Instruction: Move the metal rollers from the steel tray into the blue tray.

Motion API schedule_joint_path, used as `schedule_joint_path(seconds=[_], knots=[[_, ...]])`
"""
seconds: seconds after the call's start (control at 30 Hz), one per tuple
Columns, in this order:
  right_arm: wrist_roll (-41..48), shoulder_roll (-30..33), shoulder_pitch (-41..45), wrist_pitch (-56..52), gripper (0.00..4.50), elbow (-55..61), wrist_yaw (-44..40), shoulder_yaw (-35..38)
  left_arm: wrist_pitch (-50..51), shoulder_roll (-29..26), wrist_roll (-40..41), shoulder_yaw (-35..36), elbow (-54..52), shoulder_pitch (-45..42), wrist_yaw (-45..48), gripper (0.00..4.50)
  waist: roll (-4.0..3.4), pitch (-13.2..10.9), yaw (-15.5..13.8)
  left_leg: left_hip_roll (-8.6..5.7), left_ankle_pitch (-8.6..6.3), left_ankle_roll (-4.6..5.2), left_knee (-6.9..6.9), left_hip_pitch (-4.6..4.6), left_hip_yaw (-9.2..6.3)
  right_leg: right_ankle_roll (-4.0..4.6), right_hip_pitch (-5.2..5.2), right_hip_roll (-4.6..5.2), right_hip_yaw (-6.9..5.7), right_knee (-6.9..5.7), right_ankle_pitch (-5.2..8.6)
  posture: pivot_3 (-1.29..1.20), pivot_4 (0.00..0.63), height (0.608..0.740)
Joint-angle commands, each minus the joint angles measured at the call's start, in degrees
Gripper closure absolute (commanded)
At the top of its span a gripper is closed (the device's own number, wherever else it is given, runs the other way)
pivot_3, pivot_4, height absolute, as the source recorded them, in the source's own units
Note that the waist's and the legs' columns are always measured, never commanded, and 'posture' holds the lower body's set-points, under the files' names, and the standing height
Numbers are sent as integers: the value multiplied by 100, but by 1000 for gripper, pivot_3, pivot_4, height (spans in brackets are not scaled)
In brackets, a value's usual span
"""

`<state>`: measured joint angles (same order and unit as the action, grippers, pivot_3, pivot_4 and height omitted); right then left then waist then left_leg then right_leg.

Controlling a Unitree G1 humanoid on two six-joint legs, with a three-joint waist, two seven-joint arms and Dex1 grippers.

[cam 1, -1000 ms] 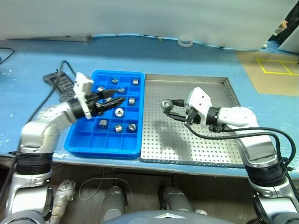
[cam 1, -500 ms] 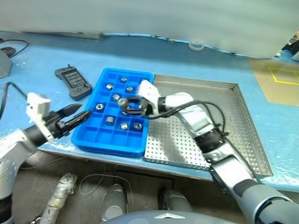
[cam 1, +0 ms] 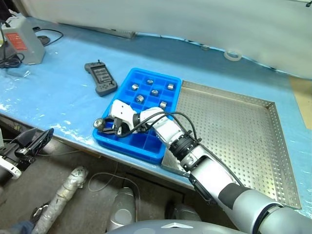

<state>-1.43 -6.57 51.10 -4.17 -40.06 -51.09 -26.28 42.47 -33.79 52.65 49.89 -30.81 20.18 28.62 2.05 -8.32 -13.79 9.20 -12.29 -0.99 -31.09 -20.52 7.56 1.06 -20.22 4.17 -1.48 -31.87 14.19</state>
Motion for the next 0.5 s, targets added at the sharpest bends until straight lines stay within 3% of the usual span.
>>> schedule_joint_path(seconds=[0.03, 0.13, 0.3, 0.5], knots=[[-275, 11, 255, 406, 2971, -312, 246, 42, -122, -106, 74, -201, -177, -237, -126, 1359, -12, -8, -87, 0, 7, -11, 12, 18, 0, 0, 7, 0, 2, -1, 1, 529, 150, 740], [-297, 74, 179, 480, 2971, -262, 88, 47, -118, -169, 66, -357, -107, -430, -149, 1359, -15, -9, -153, 1, 21, -34, 41, 56, 1, 1, 21, -4, 7, -7, 2, 507, 150, 740], [-417, 60, 67, 635, 2971, -243, 129, 5, -119, -334, -40, -658, 132, -761, -120, 1359, -10, -5, -124, 4, 23, -34, 35, 39, -2, 1, 6, -20, 6, -24, 0, 491, 150, 740], [-438, 95, -12, 567, 902, -131, 214, 104, -130, -486, -79, -862, 350, -1014, -51, 1359, -8, -4, -3, 18, 24, -37, 31, 27, -16, 1, -2, -42, 4, -50, 0, 448, 150, 740]])
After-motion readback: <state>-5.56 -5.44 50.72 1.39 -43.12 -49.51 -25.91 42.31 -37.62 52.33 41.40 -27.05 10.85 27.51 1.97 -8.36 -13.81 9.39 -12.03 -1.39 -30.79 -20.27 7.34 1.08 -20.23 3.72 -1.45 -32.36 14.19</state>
